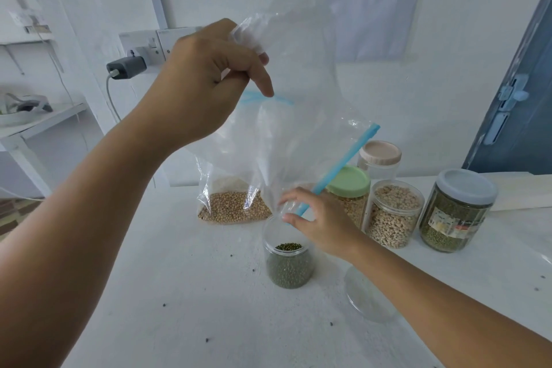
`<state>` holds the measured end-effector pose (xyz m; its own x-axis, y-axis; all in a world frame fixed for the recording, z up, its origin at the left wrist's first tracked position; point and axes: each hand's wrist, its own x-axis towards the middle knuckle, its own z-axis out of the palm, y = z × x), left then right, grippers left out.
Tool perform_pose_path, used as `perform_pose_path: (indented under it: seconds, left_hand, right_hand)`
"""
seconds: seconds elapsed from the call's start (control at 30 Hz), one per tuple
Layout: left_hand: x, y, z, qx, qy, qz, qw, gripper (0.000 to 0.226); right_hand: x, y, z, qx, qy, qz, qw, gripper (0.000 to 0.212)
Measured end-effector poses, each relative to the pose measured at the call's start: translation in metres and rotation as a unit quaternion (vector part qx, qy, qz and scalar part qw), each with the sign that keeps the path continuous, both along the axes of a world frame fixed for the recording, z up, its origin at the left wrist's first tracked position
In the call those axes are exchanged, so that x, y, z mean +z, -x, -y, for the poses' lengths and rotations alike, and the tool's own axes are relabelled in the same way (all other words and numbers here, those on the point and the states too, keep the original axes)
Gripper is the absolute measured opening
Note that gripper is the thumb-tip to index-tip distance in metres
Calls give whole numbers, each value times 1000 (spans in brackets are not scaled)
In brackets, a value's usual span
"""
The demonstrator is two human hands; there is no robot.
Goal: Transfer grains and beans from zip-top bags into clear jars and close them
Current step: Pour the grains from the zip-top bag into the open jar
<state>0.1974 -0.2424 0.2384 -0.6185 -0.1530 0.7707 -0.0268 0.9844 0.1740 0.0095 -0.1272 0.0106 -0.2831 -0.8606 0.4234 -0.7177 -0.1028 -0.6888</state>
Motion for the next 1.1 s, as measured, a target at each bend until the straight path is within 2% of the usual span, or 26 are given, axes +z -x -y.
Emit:
perform_pose_path:
  seconds: [0.03, 0.13, 0.33, 0.47, 0.53, 0.67, 0.87, 0.97, 1.1]
  left_hand:
    - [0, -1, 1, 2, 3, 2, 1000, 44]
    - [2, -3, 3, 6, 6, 3, 1000, 42]
    - [5, -2, -1, -9, 7, 13, 1000, 42]
    - [7, 6, -10, -27, 12, 7, 1000, 44]
    - [9, 10, -14, -35, 14, 8, 999, 42]
    - [10, 13, -17, -41, 17, 22, 999, 40]
    - [7, 13, -16, -41, 27, 40, 998, 40]
    - [8, 15, -15, -41, 27, 34, 998, 40]
    - [8, 17, -14, -31, 20, 29, 999, 41]
  right_hand:
    - [0, 1, -1, 11, -8, 19, 1000, 20]
    - [0, 1, -3, 14, -24, 67, 997, 26]
    - [-4, -2, -4, -2, -41, 51, 998, 19]
    - [-3, -8, 0, -37, 11, 52, 998, 15]
    - [-3, -8, 1, -25, 26, 40, 999, 18]
    - [-4, -7, 0, 25, -2, 4, 1000, 20]
    - [-3, 0, -2, 0, -9, 98, 995, 14]
    - [-1, 1, -1, -16, 18, 109, 994, 10]
    - [-4, 1, -1, 4, -5, 110, 994, 22]
